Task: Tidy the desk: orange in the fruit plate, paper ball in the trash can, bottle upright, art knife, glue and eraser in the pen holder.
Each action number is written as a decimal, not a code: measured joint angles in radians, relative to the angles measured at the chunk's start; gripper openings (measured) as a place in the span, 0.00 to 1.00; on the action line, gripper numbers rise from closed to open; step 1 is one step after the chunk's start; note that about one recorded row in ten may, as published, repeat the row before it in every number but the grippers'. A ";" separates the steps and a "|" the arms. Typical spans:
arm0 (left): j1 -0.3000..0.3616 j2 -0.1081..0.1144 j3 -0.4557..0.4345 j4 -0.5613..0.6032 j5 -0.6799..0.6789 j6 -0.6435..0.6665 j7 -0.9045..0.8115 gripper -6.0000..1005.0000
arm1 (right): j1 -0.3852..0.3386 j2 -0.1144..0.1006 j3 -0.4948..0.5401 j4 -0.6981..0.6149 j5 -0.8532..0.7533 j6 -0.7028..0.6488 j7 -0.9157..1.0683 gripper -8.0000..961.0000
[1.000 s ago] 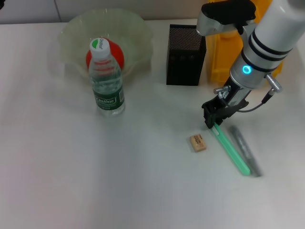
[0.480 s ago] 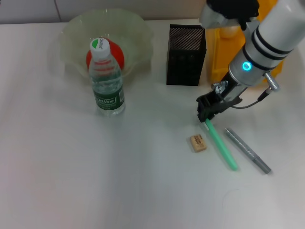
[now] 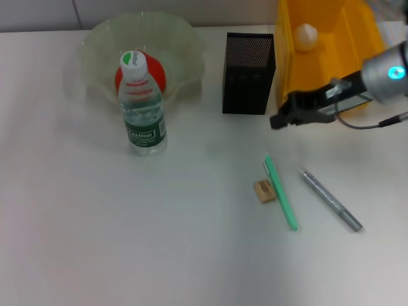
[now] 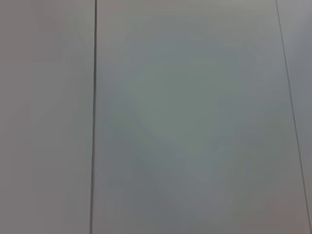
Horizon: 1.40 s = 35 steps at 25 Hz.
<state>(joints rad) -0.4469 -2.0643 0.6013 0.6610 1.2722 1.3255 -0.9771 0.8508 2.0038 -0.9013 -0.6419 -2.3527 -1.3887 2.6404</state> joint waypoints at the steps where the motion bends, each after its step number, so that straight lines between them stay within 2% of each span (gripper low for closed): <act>1: -0.001 0.000 0.000 0.001 0.000 0.000 -0.002 0.71 | -0.020 -0.007 0.017 0.001 0.031 0.000 -0.024 0.03; 5: -0.004 -0.001 0.000 0.008 -0.001 0.003 -0.008 0.71 | -0.072 -0.025 0.028 0.000 0.070 -0.001 -0.047 0.02; 8: -0.005 -0.001 0.000 0.009 -0.001 0.005 -0.008 0.71 | -0.067 -0.025 0.023 -0.003 0.070 -0.017 -0.046 0.01; 11: -0.008 -0.002 0.000 0.009 -0.001 0.006 -0.008 0.71 | -0.033 -0.026 0.011 -0.007 0.059 -0.060 -0.036 0.03; 14: -0.016 -0.002 0.003 0.002 -0.001 0.003 -0.008 0.71 | 0.033 -0.026 -0.052 -0.011 -0.016 -0.086 0.019 0.04; 15: -0.016 -0.002 0.003 0.001 -0.001 0.001 -0.008 0.71 | 0.083 -0.018 -0.112 -0.011 -0.099 -0.084 0.067 0.05; 16: -0.016 -0.002 0.003 0.001 -0.001 0.001 -0.008 0.71 | 0.083 -0.018 -0.112 -0.011 -0.099 -0.084 0.067 0.05; 18: -0.015 -0.002 0.004 0.001 -0.001 0.001 -0.008 0.71 | 0.134 0.000 -0.154 -0.011 -0.195 -0.081 0.106 0.06; 23: 0.001 -0.002 0.000 0.000 -0.003 0.006 -0.008 0.71 | 0.225 0.055 -0.171 -0.010 -0.387 -0.071 0.140 0.24; 25: 0.008 -0.002 0.000 -0.005 -0.010 0.006 -0.008 0.71 | 0.250 0.073 -0.177 0.011 -0.417 -0.041 0.142 0.40; 35: 0.016 -0.001 0.000 -0.024 -0.024 0.002 0.009 0.71 | 0.301 0.083 -0.193 0.155 -0.408 0.049 0.133 0.47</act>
<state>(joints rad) -0.4310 -2.0652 0.6013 0.6368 1.2486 1.3272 -0.9684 1.1515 2.0865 -1.0946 -0.4865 -2.7605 -1.3393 2.7736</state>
